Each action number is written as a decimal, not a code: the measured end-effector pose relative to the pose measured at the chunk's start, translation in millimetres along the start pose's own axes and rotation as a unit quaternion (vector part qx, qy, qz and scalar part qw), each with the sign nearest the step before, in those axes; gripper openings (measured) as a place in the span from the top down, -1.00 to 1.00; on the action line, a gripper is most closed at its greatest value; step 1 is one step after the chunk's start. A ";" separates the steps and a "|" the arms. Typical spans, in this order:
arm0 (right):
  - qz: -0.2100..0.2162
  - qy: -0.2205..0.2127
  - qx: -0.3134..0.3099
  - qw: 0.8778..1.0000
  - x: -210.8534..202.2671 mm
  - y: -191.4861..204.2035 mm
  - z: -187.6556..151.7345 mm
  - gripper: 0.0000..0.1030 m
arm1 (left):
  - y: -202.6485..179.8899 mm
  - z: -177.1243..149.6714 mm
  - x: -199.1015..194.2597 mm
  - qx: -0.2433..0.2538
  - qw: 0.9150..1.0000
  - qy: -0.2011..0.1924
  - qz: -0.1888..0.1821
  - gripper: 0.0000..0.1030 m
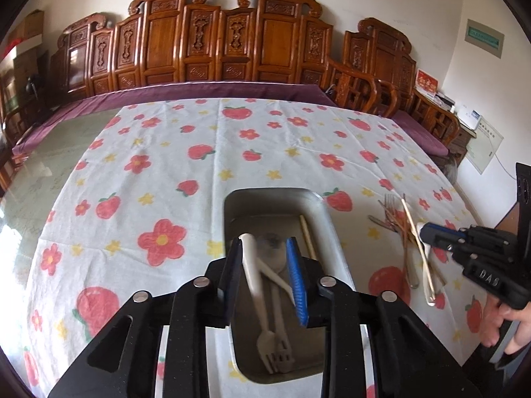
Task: Organize utensils
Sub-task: 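Move the right tool back to the pile and grasp a wooden chopstick, then grasp a white plastic spoon with the left tool while the right tool lifts the chopstick, then carry the white spoon toward the tray with the left tool while the right tool carries the chopstick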
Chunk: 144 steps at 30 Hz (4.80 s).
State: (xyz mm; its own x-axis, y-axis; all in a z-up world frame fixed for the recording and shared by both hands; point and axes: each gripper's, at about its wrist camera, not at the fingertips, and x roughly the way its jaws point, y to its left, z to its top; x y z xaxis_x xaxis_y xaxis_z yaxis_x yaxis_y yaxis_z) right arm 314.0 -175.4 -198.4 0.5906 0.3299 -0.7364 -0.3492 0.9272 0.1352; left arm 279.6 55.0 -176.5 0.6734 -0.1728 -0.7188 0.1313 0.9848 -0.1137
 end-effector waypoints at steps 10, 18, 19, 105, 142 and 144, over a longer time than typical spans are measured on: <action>-0.070 0.037 0.020 0.997 -0.5 -63.7 -49.3 0.82 | -32.9 -5.9 12.1 0.011 0.999 0.015 -0.026 0.40; -0.087 0.066 0.022 0.994 29.3 -73.7 -62.1 0.82 | -85.7 -16.7 29.6 0.045 0.997 0.029 -0.047 0.37; -0.089 0.068 0.021 0.993 31.2 -74.1 -61.1 0.76 | -92.5 -18.3 31.9 0.049 0.997 0.031 -0.048 0.34; -0.069 0.030 0.100 0.992 -58.9 -179.9 -110.5 0.88 | -269.7 -18.7 155.5 0.158 0.977 0.117 -0.086 0.65; -0.054 -0.038 0.042 0.997 -112.5 -120.3 -73.4 0.88 | -222.8 18.8 5.1 0.141 0.988 0.026 -0.054 0.97; -0.051 -0.044 0.038 0.997 -117.4 -112.7 -68.7 0.88 | -213.3 20.6 -6.2 0.131 0.990 0.021 -0.052 0.97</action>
State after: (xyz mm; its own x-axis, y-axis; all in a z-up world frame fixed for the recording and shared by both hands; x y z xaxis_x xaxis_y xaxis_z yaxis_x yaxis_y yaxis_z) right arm 234.1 -330.8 -172.7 0.6837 0.2441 -0.6877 -0.2297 0.9665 0.1147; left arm 262.4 -154.3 -133.7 0.6155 -0.2663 -0.7418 0.3859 0.9225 -0.0109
